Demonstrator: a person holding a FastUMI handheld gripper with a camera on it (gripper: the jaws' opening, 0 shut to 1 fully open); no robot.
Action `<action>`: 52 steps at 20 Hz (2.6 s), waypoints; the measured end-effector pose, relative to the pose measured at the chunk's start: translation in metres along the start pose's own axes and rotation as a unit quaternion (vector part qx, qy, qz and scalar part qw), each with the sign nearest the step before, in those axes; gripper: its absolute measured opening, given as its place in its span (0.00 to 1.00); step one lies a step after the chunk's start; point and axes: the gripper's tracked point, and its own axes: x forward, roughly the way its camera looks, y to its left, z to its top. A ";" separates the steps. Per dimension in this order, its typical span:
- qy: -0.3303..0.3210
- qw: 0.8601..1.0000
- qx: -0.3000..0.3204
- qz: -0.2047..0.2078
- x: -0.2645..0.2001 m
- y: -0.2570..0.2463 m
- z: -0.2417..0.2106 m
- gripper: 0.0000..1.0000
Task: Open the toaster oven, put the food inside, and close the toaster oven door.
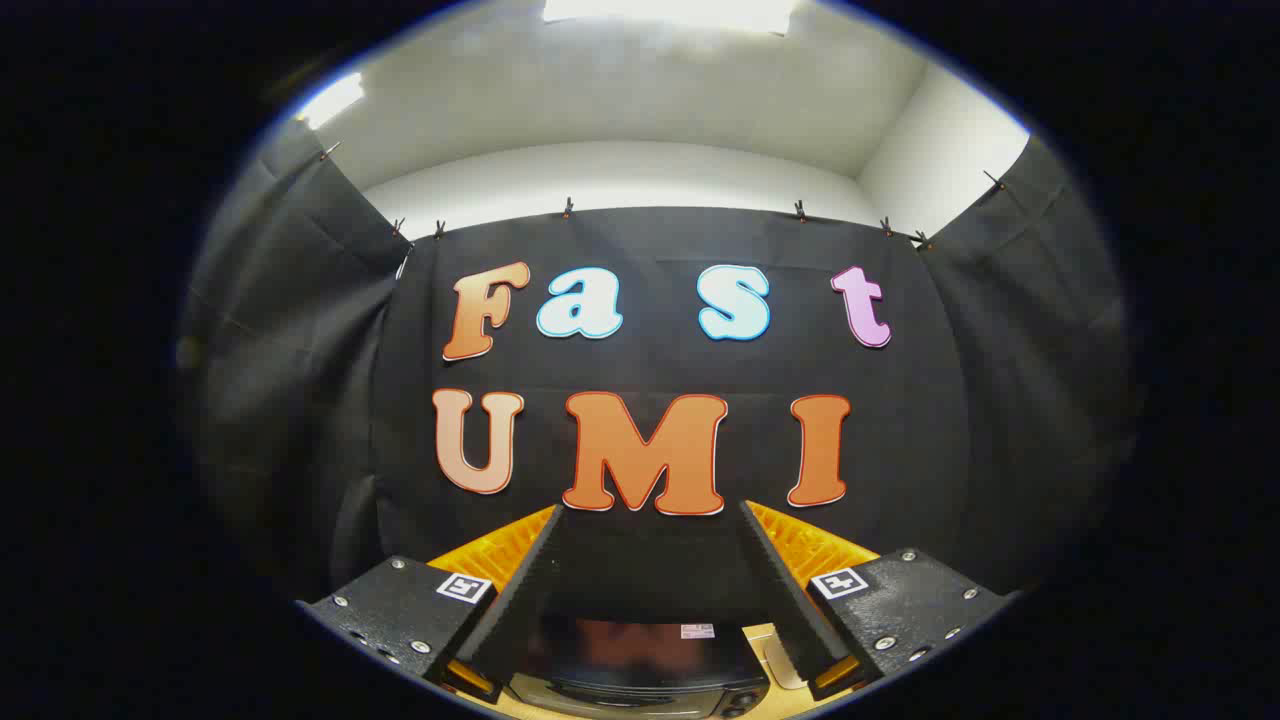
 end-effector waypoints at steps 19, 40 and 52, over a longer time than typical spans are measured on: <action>0.035 0.999 0.019 -0.010 0.032 -0.040 -0.001 1.00; 0.321 0.945 0.059 0.021 0.002 0.017 -0.236 1.00; 0.386 0.922 0.040 0.005 -0.012 0.028 -0.306 0.96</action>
